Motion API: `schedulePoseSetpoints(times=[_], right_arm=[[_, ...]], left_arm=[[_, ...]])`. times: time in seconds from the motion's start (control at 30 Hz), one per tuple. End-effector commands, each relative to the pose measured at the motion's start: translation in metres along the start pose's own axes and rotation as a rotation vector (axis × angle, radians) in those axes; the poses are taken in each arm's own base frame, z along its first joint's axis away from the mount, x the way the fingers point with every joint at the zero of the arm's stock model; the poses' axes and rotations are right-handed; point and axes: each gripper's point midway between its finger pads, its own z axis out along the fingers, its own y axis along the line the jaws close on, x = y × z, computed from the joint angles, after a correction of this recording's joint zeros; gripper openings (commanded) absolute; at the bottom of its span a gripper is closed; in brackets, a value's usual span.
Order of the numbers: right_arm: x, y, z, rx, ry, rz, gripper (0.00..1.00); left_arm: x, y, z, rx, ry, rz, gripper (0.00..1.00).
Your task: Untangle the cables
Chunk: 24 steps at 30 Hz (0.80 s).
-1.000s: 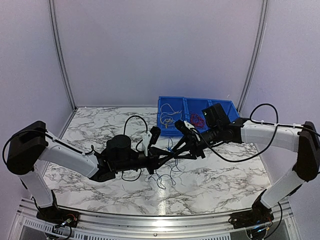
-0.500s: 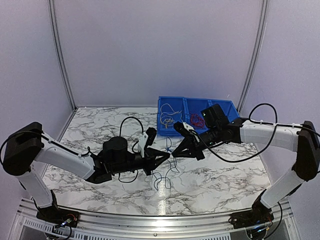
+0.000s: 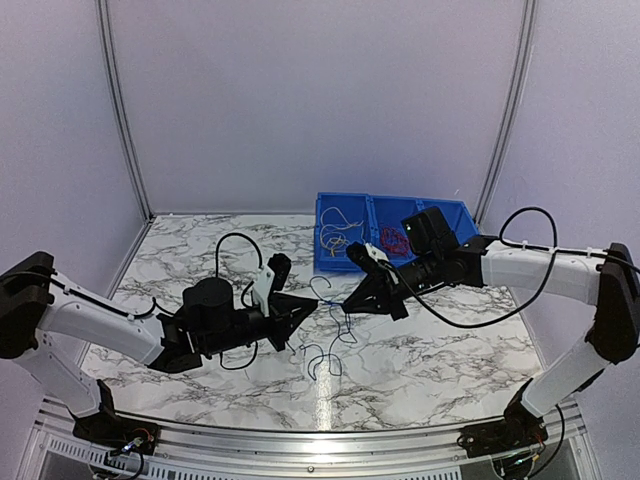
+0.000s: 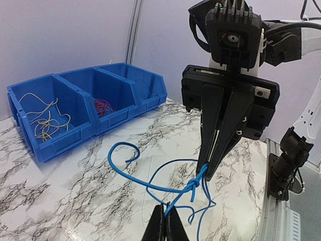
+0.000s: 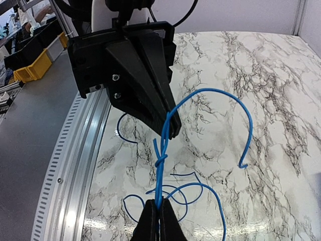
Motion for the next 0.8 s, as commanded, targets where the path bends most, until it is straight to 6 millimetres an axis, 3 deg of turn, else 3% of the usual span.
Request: schedulePoseSetpoints(times=[0.0,0.6,0.77], right_arm=[[-0.004,0.004,-0.008,0.007,0.007,-0.010,0.00],[0.005,0.004,-0.007,0.017,0.023,-0.018,0.00],[0.007,0.004,-0.007,0.020,0.027,-0.015,0.00]], left_arm=[[-0.015,0.030,-0.015,-0.148,-0.053,0.018,0.00],[-0.031,0.062,-0.050,-0.287,-0.121,0.032,0.00],[-0.046,0.084,-0.077,-0.395,-0.155,0.074,0.00]])
